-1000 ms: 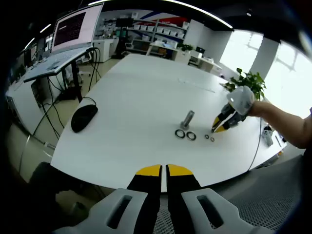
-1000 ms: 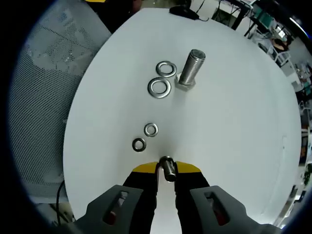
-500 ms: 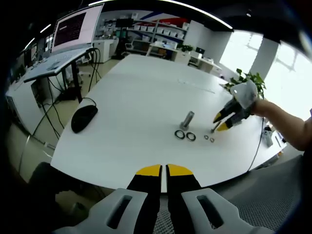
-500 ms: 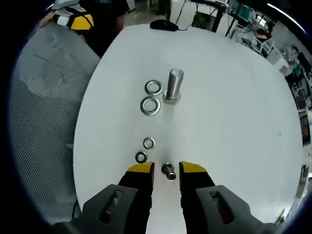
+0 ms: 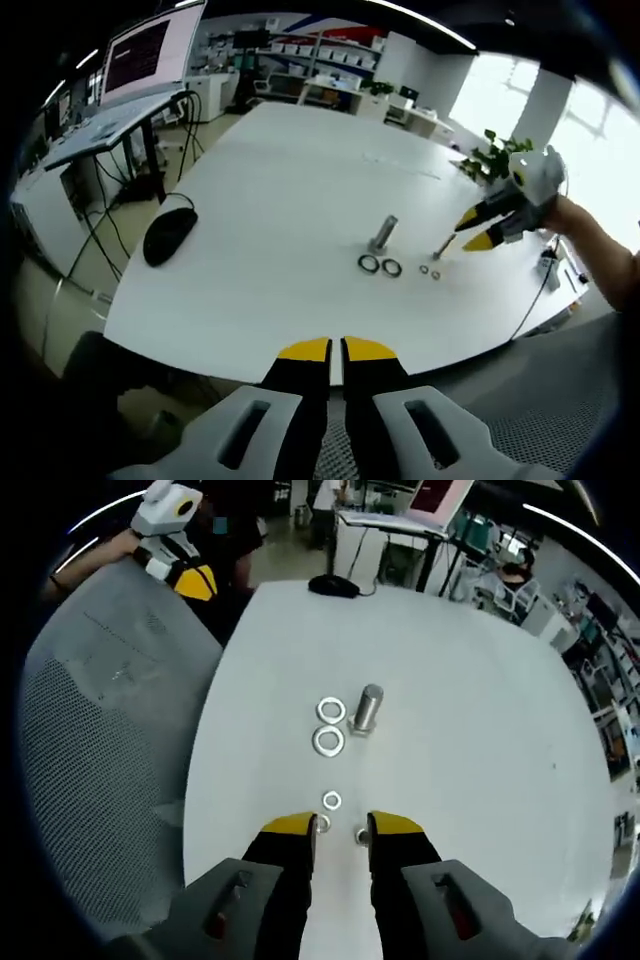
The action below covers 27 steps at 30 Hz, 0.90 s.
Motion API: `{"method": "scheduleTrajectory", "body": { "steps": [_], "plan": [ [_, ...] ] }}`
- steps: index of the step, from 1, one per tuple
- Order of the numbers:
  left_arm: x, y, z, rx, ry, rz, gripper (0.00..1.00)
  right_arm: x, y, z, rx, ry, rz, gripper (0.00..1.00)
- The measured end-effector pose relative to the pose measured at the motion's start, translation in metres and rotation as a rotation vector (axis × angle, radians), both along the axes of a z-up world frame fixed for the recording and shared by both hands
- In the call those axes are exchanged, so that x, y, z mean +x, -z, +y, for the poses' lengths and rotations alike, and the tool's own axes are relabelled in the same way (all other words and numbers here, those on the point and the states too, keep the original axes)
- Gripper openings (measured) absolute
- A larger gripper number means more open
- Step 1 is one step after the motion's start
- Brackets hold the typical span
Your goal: Place the washer onto the threaded stud by aligning its center hole with the stud, sliding it down to the base, and recovering from edge contact or off-axis alignment until the washer reaches the visible bottom stop.
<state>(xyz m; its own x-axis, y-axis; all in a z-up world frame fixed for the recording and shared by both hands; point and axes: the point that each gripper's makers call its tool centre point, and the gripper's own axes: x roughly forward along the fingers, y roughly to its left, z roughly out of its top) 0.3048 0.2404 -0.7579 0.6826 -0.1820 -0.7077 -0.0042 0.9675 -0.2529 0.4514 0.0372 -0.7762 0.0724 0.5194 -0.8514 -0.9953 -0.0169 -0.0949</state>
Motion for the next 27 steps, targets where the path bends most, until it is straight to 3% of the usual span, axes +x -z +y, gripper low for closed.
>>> {"method": "scheduleTrajectory", "body": {
  "steps": [3,6,13,17,22,27],
  "plan": [
    [0.001,-0.002,0.000,-0.005,-0.004,-0.014,0.03,-0.007,-0.007,0.002,0.034,0.014,0.043,0.22],
    [-0.001,0.002,0.000,0.007,0.006,0.015,0.03,-0.013,-0.014,0.002,0.051,0.004,0.061,0.22],
    [-0.004,0.005,-0.001,0.011,0.009,0.036,0.03,-0.016,-0.026,-0.002,0.057,-0.010,0.030,0.22],
    [-0.014,0.016,0.000,0.039,0.024,0.126,0.03,-0.021,-0.035,-0.005,0.070,-0.008,0.023,0.22],
    [-0.014,0.016,-0.001,0.042,0.031,0.123,0.03,-0.027,-0.047,-0.002,0.104,-0.022,0.014,0.22],
    [-0.015,0.016,0.000,0.043,0.027,0.128,0.03,-0.027,-0.047,-0.007,0.099,-0.019,0.007,0.22]
  ]
}}
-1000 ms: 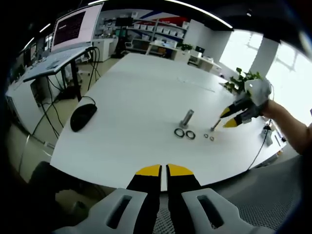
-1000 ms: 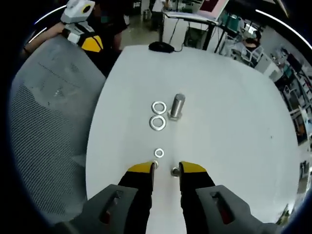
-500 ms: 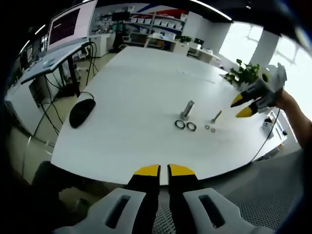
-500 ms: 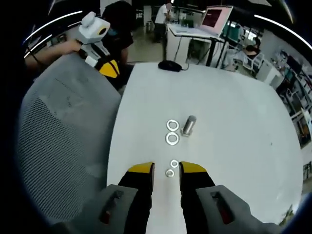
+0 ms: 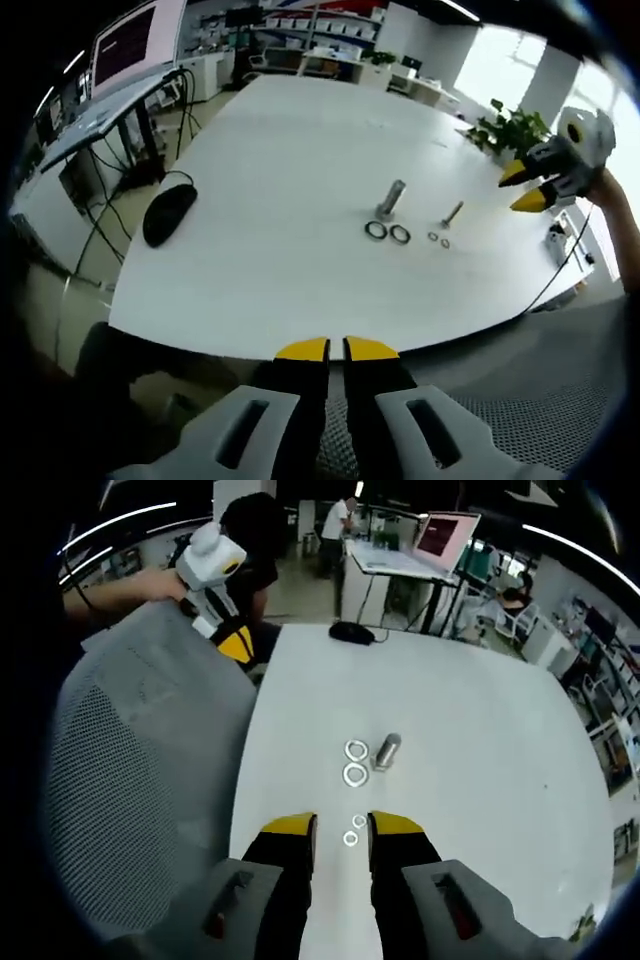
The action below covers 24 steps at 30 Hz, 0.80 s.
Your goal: Place the washer onto the threaded stud by aligning its center hole with the stud, sliding it down to the base, and recovering from edge contact or off-axis alignment until the washer reaches the visible bottom stop.
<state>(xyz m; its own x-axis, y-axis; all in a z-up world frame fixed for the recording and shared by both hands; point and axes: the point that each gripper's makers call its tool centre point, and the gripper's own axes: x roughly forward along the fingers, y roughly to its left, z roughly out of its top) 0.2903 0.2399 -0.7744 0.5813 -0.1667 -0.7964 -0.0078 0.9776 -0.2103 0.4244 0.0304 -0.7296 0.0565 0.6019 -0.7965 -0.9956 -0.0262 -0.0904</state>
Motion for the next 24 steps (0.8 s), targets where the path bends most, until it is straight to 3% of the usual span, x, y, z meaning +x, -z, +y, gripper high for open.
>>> {"method": "scheduleTrajectory", "body": {
  "steps": [6,13,18,24],
  "plan": [
    [0.004,-0.006,0.003,-0.023,-0.048,-0.039,0.03,0.000,0.004,-0.005,-0.016,0.005,0.000,0.22],
    [0.003,-0.006,0.008,-0.011,-0.081,-0.034,0.06,-0.001,0.001,-0.006,-0.013,0.004,0.001,0.22],
    [0.007,-0.021,0.017,-0.062,-0.210,-0.136,0.06,-0.001,-0.001,-0.007,-0.012,0.012,-0.003,0.22],
    [0.008,-0.029,0.023,-0.056,-0.255,-0.198,0.07,-0.004,0.004,-0.007,-0.025,0.003,0.004,0.22]
  ]
}}
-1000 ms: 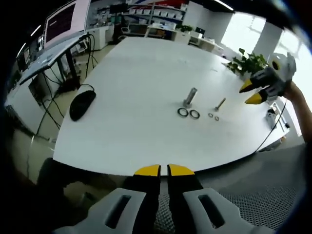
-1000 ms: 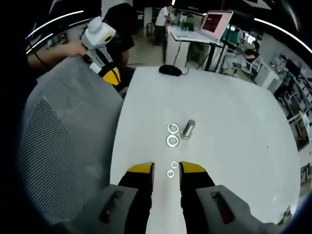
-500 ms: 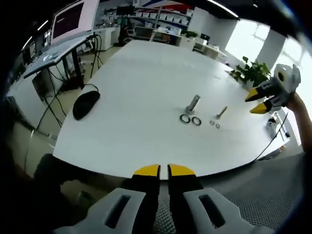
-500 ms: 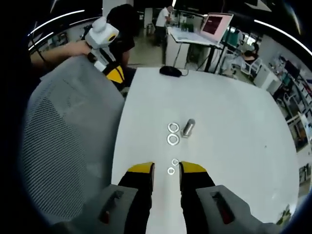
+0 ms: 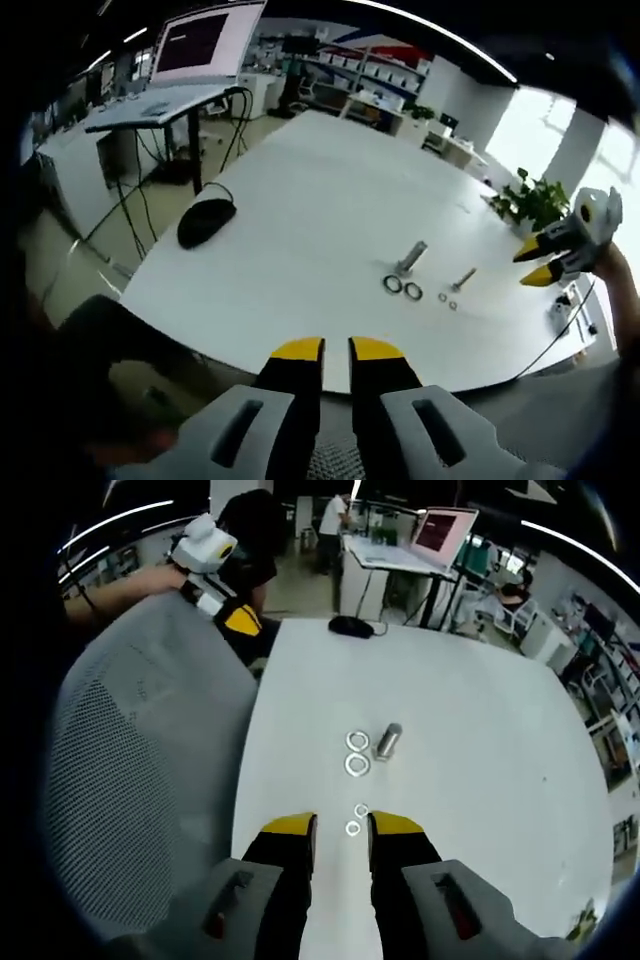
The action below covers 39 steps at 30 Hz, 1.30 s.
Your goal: Place the washer onto the threaded stud by aligning its center hole with the stud, sliding it down to the base, and recovering from edge contact or off-axis alignment until the washer reaches the visible bottom stop.
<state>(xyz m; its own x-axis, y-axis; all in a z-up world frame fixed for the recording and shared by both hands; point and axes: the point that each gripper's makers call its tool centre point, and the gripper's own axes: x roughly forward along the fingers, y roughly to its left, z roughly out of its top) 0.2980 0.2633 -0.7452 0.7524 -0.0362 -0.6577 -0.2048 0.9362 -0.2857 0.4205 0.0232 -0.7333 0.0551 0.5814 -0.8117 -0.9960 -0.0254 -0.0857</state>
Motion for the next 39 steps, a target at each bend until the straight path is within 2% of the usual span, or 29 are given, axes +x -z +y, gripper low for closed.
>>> {"method": "scheduleTrajectory", "body": {
  "steps": [3,6,8,11,16,24,28,34,39],
  "plan": [
    [0.001,-0.006,0.007,0.027,-0.030,-0.031,0.07,0.000,0.002,0.000,-0.002,-0.001,0.006,0.22],
    [0.002,-0.011,0.013,0.021,-0.080,-0.070,0.09,0.000,0.007,0.001,-0.002,-0.002,0.021,0.22],
    [0.003,-0.010,0.014,0.010,-0.086,-0.077,0.09,0.003,0.012,0.002,-0.004,0.000,0.027,0.22],
    [0.005,-0.006,0.013,-0.038,-0.098,-0.070,0.09,0.005,0.019,0.003,-0.002,0.008,0.045,0.22],
    [0.005,-0.004,0.011,-0.042,-0.094,-0.060,0.09,0.006,0.032,0.004,-0.010,0.014,0.069,0.22],
    [0.006,-0.003,0.009,-0.099,-0.107,-0.070,0.09,0.005,0.050,0.008,-0.035,0.006,0.097,0.22],
    [0.007,-0.002,0.006,-0.108,-0.098,-0.066,0.09,0.007,0.055,0.011,-0.062,-0.017,0.069,0.22],
    [0.006,0.002,0.003,-0.107,-0.073,-0.040,0.10,0.006,0.061,0.015,-0.068,-0.021,0.090,0.22],
    [0.006,0.003,0.001,-0.104,-0.056,-0.036,0.10,0.005,0.075,0.016,-0.078,-0.014,0.123,0.22]
  ]
}}
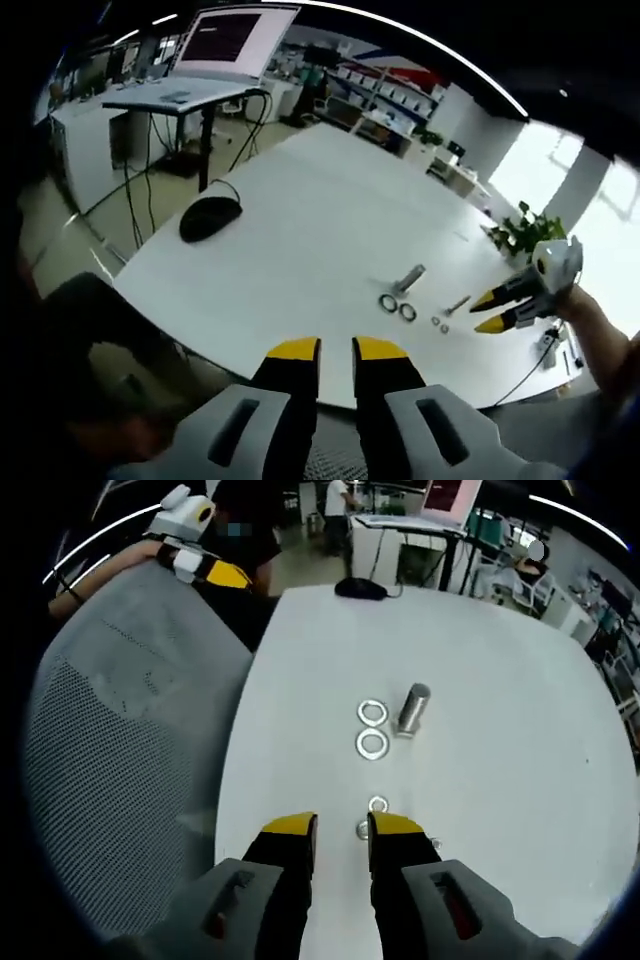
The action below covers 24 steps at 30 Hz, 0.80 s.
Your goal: Place the washer onto the threaded stud by aligning its center hole with the stud, sliding it down to the base, and recovering from edge contact or off-axis alignment until the washer reaches the visible bottom stop.
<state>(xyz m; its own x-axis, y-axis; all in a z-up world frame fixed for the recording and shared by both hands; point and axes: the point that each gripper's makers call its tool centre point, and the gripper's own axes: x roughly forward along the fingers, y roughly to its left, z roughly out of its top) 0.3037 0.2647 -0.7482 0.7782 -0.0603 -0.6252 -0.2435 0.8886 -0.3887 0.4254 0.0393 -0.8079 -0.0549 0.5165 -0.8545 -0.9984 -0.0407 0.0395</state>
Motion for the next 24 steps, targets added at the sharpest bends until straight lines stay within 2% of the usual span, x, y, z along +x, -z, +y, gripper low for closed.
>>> {"method": "scheduleTrajectory", "body": {
  "steps": [10,16,24],
  "plan": [
    [0.000,0.000,-0.002,-0.002,0.013,0.003,0.10,0.000,0.016,0.002,-0.020,-0.029,-0.017,0.22],
    [0.000,0.000,-0.003,-0.002,0.016,0.003,0.11,0.005,0.018,0.006,-0.017,-0.015,-0.025,0.22],
    [0.000,0.001,-0.004,0.001,0.029,0.009,0.11,0.012,0.035,0.004,-0.054,0.010,-0.032,0.22]
  ]
}}
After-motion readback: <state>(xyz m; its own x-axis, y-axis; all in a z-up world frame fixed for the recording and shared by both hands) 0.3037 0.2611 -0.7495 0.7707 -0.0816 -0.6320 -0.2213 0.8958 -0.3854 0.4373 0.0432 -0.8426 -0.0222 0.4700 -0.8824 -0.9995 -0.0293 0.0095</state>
